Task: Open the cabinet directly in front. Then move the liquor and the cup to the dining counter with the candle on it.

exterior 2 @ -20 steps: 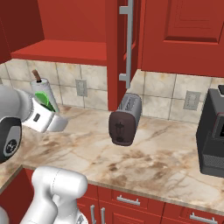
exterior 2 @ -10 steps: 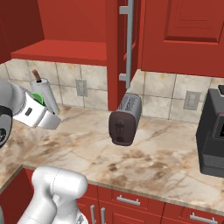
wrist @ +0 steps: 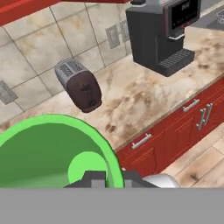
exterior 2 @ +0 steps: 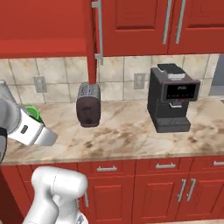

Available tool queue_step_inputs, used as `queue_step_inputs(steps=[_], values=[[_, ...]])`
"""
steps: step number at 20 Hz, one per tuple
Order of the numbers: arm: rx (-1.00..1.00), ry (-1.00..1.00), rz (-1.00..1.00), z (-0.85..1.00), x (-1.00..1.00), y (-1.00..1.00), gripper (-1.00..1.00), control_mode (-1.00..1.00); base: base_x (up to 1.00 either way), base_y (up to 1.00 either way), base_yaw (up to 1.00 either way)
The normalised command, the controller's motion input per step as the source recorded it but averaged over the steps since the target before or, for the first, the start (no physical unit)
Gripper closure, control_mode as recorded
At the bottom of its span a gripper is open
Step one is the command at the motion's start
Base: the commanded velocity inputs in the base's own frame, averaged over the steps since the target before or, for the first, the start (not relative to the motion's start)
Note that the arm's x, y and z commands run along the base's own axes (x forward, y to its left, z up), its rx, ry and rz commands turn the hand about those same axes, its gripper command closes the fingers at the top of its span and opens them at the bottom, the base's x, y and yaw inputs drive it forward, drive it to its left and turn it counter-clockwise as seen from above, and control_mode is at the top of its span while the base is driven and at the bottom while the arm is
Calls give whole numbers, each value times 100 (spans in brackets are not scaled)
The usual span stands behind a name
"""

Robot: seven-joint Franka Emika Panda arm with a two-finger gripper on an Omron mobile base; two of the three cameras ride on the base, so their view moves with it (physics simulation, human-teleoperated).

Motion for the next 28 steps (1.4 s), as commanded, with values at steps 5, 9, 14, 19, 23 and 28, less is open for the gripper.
queue_step_inputs(steps=[5,9,14,19,23,28], values=[[0,0,0,0,0,0,100,100,0,0,-100],[0,0,0,0,0,0,100,100,0,0,-100],[0,0,0,0,0,0,100,100,0,0,-100],[0,0,0,0,0,0,100,100,0,0,-100],[0,0,0,0,0,0,100,100,0,0,-100],[0,0,0,0,0,0,100,100,6,0,-100]])
